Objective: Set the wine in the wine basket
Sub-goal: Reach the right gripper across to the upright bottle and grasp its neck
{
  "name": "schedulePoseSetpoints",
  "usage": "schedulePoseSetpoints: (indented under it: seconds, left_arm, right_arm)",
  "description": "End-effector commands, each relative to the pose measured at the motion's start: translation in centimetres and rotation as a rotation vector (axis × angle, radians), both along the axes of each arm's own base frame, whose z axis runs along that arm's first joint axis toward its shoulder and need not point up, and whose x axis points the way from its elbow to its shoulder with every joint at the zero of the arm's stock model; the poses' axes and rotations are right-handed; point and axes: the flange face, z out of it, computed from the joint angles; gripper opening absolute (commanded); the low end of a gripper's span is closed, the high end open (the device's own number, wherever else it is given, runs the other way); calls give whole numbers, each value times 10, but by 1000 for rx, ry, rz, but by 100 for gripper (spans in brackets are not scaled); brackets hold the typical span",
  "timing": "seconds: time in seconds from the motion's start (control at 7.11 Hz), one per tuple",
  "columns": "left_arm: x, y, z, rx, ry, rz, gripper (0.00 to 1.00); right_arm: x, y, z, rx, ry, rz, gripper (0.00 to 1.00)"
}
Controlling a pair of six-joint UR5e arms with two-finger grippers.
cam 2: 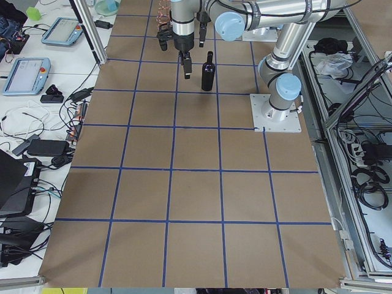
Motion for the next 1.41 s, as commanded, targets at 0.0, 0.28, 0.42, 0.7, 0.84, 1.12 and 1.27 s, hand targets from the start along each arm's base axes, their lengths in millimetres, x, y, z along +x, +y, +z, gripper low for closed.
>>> schedulePoseSetpoints:
  seconds: [0.0, 0.28, 0.42, 0.7, 0.84, 1.12, 1.27]
  left_arm:
    - [0, 0, -1, 2, 1, -1, 100]
    - [0, 0, -1, 2, -1, -1, 100]
    - [0, 0, -1, 4, 0, 1, 100]
    - [1, 1, -2, 6, -1, 1, 100]
    - [1, 0, -1, 4, -2, 1, 100]
    - [1, 0, -1, 4, -2, 1, 100]
    - [1, 0, -1, 4, -2, 1, 100]
  right_arm:
    - [20, 15, -2, 7, -12, -15, 100]
    - [35, 20, -27, 38, 16, -2, 100]
    - [48, 28, -45, 54, 41, -3, 100]
    - [51, 33, -49, 61, 52, -2, 100]
    - [51, 34, -48, 58, 51, -2, 95]
    - [51, 33, -50, 57, 52, -2, 77]
    - [52, 32, -50, 55, 49, 4, 76]
